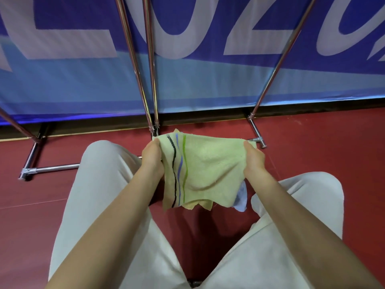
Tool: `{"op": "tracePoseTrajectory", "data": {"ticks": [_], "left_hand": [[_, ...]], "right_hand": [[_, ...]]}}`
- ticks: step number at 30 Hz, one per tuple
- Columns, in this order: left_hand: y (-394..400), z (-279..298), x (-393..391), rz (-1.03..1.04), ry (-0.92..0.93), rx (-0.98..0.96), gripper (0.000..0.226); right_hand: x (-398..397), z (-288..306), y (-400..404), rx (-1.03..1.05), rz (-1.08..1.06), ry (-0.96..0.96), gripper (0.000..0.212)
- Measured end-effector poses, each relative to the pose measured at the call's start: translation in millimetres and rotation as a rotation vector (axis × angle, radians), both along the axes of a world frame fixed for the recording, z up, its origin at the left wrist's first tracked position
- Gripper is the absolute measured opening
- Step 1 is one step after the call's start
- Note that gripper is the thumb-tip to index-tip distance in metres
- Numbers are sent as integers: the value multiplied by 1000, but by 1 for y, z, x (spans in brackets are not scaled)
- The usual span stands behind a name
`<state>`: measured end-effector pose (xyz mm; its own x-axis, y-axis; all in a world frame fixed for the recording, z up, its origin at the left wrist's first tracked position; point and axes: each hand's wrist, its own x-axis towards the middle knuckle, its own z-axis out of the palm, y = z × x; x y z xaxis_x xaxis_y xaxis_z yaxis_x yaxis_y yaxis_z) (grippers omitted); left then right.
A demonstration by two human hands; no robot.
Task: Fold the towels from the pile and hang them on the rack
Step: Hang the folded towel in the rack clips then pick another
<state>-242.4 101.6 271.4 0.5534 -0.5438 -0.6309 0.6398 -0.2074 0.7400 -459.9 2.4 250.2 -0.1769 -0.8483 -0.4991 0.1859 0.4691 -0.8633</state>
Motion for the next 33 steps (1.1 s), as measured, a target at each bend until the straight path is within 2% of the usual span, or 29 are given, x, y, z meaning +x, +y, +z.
{"op": "tracePoseTrajectory", "data": {"ticks": [4,9,11,13,14,18,21,23,26,30,33], "left_hand": [[-6,6,-27,-49,44,-34,19],[-13,15,-60,-167,-25,-63,23],[-16,13,-69,-204,-83,-73,36],[-19,7,-77,-247,-104,-101,61],[-19,6,-81,-265,-113,-107,64],[-14,19,-96,-277,-124,-143,48],[-18,11,-98,-195,-100,-166,59],[-22,2,-96,-151,-91,-155,60],[-21,7,-92,-118,-47,-145,42],[-15,24,-95,-136,-18,-154,34],[-14,34,-100,-180,-30,-135,25]], "right_hand": [[10,4,6,-3,-19,3,15],[27,13,26,-196,51,26,14],[31,14,36,-280,113,63,18],[34,13,43,-345,170,105,25],[35,13,46,-369,190,120,27],[39,17,52,-422,232,161,26],[39,20,54,-453,312,176,27],[40,22,55,-441,387,87,26],[40,24,55,-434,467,-35,25],[37,25,52,-529,524,146,19],[38,27,52,-573,493,222,27]]}}
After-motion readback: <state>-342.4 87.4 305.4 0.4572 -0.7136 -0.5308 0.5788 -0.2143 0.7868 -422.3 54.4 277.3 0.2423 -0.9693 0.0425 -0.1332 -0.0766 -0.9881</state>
